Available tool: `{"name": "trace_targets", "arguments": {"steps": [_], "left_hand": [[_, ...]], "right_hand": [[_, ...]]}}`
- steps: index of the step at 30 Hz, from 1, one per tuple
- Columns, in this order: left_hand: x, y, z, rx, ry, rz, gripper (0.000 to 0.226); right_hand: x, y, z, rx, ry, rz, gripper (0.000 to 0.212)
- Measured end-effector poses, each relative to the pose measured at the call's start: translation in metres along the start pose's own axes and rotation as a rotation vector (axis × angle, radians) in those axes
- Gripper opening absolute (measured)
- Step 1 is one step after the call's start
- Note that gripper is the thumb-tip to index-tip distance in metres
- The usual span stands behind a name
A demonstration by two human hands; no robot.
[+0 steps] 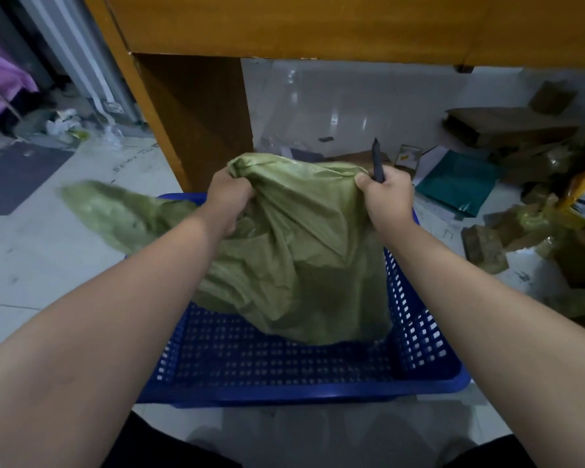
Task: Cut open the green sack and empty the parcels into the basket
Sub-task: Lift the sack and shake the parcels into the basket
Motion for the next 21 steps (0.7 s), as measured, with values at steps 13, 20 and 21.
{"name": "trace_targets", "arguments": {"steps": [13, 20, 21], "left_hand": [[-0.027, -0.078, 0.061, 0.524, -0.574, -0.55, 0.013], [-0.019, -0.069, 0.051, 0.487, -0.573, -0.299, 0.027], [-0.017, -0.066, 0.049, 0.405, -0.545, -0.281, 0.027]], "right_hand": [[-0.03, -0.031, -0.036, 0.225, 0.009, -0.31, 0.024], [-0.028, 0.0, 0.011, 0.367, -0.187, -0.058, 0.032], [-0.026, 0.005, 0.022, 0.264, -0.243, -0.082, 0.03]]}}
Point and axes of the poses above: each hand's wrist, its own x-axis towards the middle knuckle, its own y-axis out of the back of the hand, z = x × y, the point moved 6 cm from there along x, towards the middle knuckle, and after that the axes turned 9 degrees about -y, right-handed, at the moved point
